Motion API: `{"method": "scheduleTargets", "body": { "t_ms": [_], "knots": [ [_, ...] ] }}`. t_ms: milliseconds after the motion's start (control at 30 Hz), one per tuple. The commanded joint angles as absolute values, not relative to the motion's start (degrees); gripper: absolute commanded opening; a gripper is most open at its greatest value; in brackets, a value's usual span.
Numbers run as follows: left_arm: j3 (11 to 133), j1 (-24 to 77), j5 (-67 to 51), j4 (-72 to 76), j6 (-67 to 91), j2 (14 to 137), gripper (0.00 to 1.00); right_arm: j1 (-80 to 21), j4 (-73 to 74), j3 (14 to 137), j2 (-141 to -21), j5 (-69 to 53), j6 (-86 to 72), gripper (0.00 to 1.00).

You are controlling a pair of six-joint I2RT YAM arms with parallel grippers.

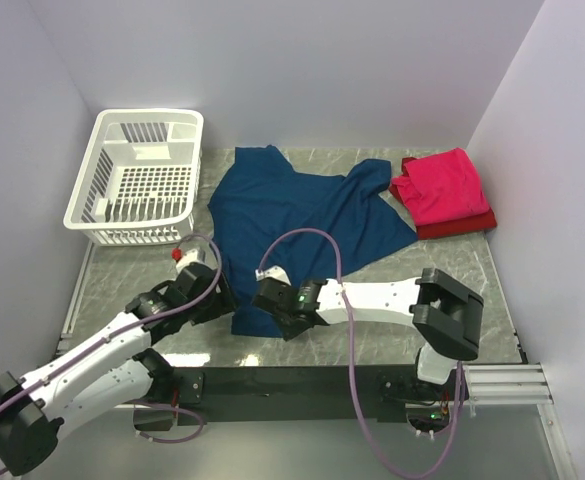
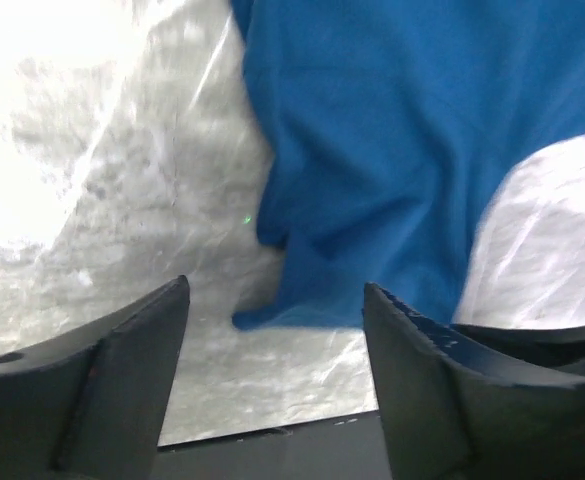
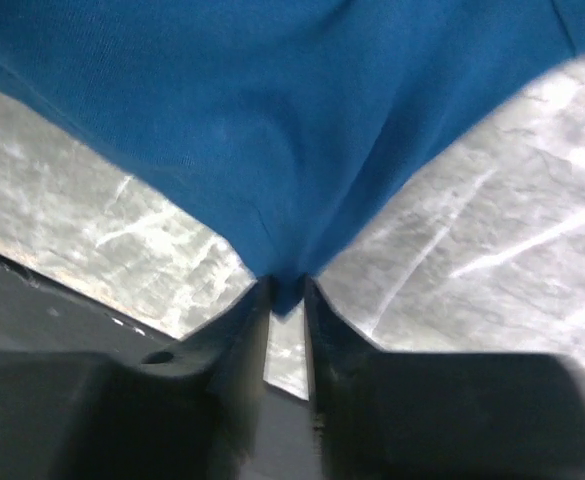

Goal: Fold and stack the t-shirts
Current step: Flatten the tshirt out

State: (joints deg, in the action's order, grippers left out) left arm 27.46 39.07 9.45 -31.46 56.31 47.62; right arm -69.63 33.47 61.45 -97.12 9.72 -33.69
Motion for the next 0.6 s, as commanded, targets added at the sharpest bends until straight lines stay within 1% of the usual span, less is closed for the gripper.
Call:
{"method": "scheduleTargets", "body": {
  "t_ms": [0, 33, 67, 167, 267, 300, 333, 433, 467, 533, 567],
  "knots": [
    [33.56, 39.2, 14.4, -34.01, 56.69, 45.7, 0.77, -69.79, 36.29, 62.66, -92.99, 12.2, -34.01, 0.29],
    [34.44, 39.29, 15.55, -33.32, 56.25, 46.66, 0.78, -69.44, 37.26, 63.01, -91.68, 13.0, -34.01, 0.33],
    [36.19, 39.29, 15.99, -32.53, 55.81, 47.45, 0.8, -68.91, 37.35, 63.54, -90.89, 13.79, -33.93, 0.41],
    [38.92, 39.29, 15.82, -27.26, 54.15, 52.63, 0.82, -65.75, 36.57, 62.93, -87.55, 15.2, -33.31, 0.51],
    [41.73, 39.29, 14.95, -21.03, 52.21, 59.83, 0.82, -59.87, 34.55, 61.01, -83.68, 16.08, -32.0, 0.57],
    [42.71, 39.29, 14.68, -19.53, 51.08, 63.94, 0.82, -58.11, 33.58, 60.21, -82.63, 16.0, -31.56, 0.57],
    [43.5, 39.29, 14.68, -18.21, 50.63, 65.99, 0.82, -54.09, 31.4, 59.42, -80.35, 15.47, -31.12, 0.57],
    [46.75, 39.46, 13.45, -12.75, 49.05, 74.07, 0.83, -47.84, 27.27, 56.52, -76.92, 15.12, -29.19, 0.57],
    [48.67, 39.55, 13.01, -10.66, 48.61, 75.92, 0.83, -43.72, 26.64, 55.64, -76.56, 14.68, -28.74, 0.56],
    [50.53, 40.69, 12.92, -8.97, 47.64, 80.91, 0.84, -39.48, 24.8, 55.11, -76.29, 14.33, -27.08, 0.55],
    [52.28, 41.04, 12.92, -8.27, 47.2, 82.51, 0.84, -35.29, 24.18, 54.41, -76.46, 13.8, -26.2, 0.54]
  ]
}}
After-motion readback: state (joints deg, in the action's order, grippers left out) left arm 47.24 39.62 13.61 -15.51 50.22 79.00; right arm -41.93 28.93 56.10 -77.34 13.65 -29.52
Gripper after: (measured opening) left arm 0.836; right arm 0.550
